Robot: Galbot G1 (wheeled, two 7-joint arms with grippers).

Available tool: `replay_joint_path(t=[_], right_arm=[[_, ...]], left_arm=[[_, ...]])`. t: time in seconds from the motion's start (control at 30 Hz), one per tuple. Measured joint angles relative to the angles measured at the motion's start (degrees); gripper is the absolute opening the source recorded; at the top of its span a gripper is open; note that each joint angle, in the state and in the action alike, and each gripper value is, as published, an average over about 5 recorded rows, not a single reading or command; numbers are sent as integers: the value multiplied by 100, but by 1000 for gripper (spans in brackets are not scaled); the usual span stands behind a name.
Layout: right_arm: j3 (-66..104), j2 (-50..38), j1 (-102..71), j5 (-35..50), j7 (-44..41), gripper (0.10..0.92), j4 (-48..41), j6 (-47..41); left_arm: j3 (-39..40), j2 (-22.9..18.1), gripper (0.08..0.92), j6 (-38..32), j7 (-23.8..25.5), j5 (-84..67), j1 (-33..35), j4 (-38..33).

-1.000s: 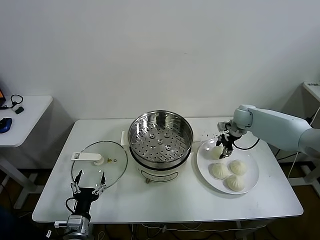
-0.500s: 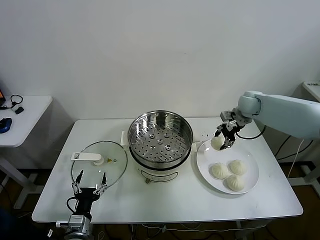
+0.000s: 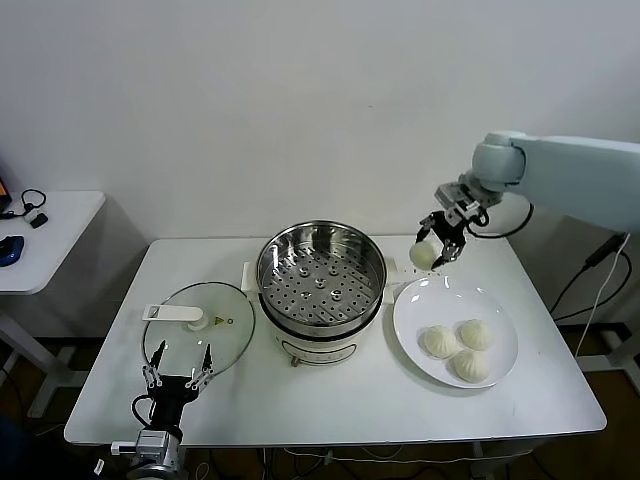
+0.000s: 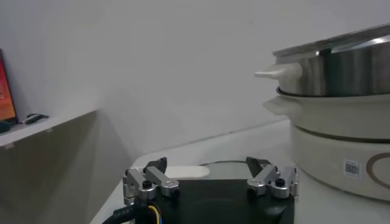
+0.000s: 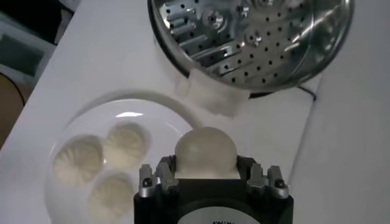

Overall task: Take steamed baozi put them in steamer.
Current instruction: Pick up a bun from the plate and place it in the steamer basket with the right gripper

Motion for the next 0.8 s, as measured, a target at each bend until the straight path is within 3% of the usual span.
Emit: replay_joint_path(t=[0.4,0.8], right_arm=[[-211,853,207,314,-95,680,-481,1568],[-175,1876,29,-29,-45,682,-1056,2953]], left_arm=[[20,0,823,5,-3,0,-45,71],[53,0,823,1,-35,11,-67,135]])
